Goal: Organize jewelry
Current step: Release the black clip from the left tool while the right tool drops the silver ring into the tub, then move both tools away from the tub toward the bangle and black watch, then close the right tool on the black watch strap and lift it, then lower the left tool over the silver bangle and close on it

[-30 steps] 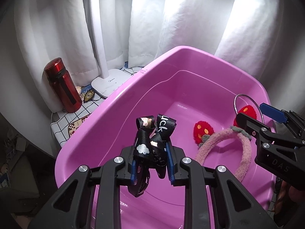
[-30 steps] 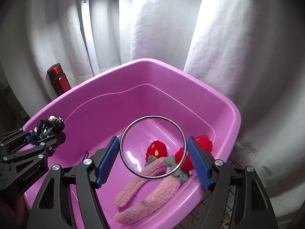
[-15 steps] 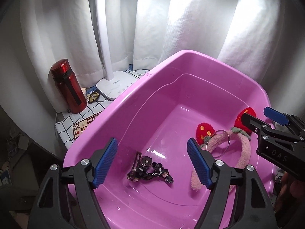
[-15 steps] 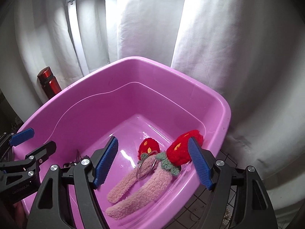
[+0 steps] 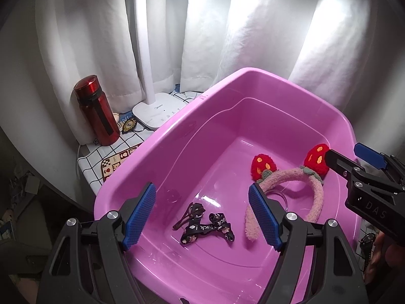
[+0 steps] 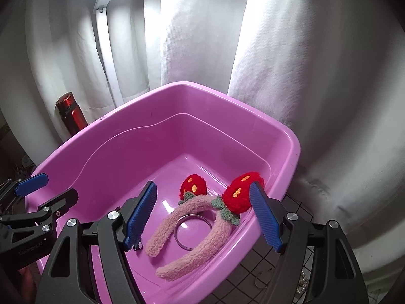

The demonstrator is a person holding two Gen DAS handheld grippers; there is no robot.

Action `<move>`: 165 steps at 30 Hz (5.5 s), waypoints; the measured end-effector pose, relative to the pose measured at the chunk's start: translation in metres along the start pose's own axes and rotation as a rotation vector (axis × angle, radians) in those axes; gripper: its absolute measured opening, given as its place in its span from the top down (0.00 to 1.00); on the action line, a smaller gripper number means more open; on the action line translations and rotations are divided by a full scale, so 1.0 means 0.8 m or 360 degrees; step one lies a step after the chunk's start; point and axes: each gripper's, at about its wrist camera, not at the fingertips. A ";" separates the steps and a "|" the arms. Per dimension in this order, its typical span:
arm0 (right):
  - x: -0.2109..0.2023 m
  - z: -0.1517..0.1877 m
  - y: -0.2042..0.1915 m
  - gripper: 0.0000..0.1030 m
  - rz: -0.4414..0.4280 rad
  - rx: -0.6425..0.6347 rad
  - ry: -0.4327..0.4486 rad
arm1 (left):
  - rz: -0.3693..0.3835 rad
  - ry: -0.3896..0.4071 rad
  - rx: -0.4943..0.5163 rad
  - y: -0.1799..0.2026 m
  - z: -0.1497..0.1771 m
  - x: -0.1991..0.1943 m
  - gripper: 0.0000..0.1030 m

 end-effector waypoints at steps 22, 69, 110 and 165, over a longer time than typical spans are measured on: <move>-0.082 0.019 0.014 0.30 0.0008 0.0050 0.0108 | 0.0011 0.0107 0.0017 0.025 0.008 -0.064 0.20; -0.232 0.350 0.313 0.30 0.0492 0.0697 -0.0185 | 0.0490 -0.0149 0.0382 0.309 0.197 0.001 0.06; -0.105 0.344 0.329 0.30 0.0386 0.0642 -0.0247 | 0.0504 -0.0234 0.0520 0.339 0.226 0.138 0.06; -0.075 0.349 0.306 0.34 0.0439 0.0496 -0.0188 | 0.0577 -0.0084 0.0525 0.344 0.236 0.097 0.98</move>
Point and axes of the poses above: each gripper's, at about its wrist camera, not at the fingertips, and x roughly the way its jaws point, y to its right, z to its underside, and after that the axes turned 14 degrees about y, right-handed
